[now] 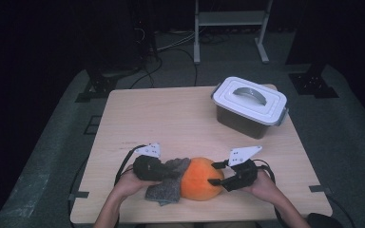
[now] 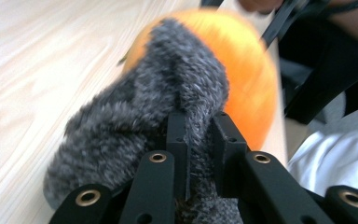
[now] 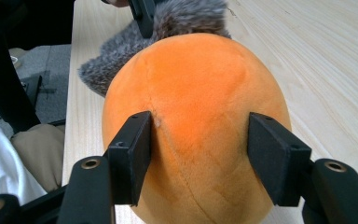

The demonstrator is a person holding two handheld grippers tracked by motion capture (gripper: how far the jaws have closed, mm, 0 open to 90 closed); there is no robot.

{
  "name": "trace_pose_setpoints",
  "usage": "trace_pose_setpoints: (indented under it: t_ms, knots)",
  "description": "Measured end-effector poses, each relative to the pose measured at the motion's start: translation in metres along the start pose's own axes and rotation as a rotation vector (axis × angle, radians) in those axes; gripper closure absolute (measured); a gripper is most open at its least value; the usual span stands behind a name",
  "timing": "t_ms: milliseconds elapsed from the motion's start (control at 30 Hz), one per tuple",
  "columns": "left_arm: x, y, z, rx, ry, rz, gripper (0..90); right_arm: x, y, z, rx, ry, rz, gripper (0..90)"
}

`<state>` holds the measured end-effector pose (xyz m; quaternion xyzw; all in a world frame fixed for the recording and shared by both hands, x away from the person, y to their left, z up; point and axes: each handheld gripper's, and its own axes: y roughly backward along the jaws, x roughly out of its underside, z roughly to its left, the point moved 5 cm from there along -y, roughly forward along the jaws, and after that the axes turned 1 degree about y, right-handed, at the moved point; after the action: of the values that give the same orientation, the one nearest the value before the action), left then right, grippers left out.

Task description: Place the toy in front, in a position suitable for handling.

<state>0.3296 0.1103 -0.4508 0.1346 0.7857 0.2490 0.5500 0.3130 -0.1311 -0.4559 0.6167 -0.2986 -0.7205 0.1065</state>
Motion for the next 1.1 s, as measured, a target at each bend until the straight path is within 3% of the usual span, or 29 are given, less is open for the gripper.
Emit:
trace_pose_setpoints:
  t_ms: [100,233,433,500,567,733,800,1000,1100]
  knots:
    - [-0.013,-0.004,-0.010,0.028,-0.030,-0.064,79.8,-0.001,-0.002,0.003,0.002,0.018,-0.008,40.4]
    - [-0.015,-0.007,-0.011,0.006,-0.045,-0.044,79.8,0.000,-0.002,0.004,-0.003,0.026,-0.002,41.1]
    - [0.003,0.003,0.009,-0.140,-0.020,0.063,80.3,-0.001,-0.002,0.007,0.006,0.043,-0.002,42.5]
    - [0.005,0.006,0.012,-0.119,0.016,0.024,80.4,-0.002,-0.002,0.008,0.007,0.057,-0.003,42.5]
    - [0.001,0.006,0.010,-0.091,0.022,-0.008,80.3,-0.003,-0.003,0.010,0.010,0.070,-0.009,42.7]
    - [-0.014,0.001,-0.008,-0.022,-0.038,-0.050,80.2,-0.006,-0.005,0.017,0.022,0.123,0.003,43.1]
    - [-0.016,0.000,-0.012,0.003,-0.037,-0.062,80.1,-0.005,-0.004,0.018,0.022,0.139,0.007,43.3]
    - [-0.006,-0.002,-0.006,-0.043,-0.040,0.024,80.3,-0.006,0.001,0.016,-0.002,0.129,0.012,42.5]
    - [-0.003,0.000,-0.004,-0.049,-0.035,0.031,80.3,-0.010,0.006,0.009,-0.004,0.070,0.003,35.3]
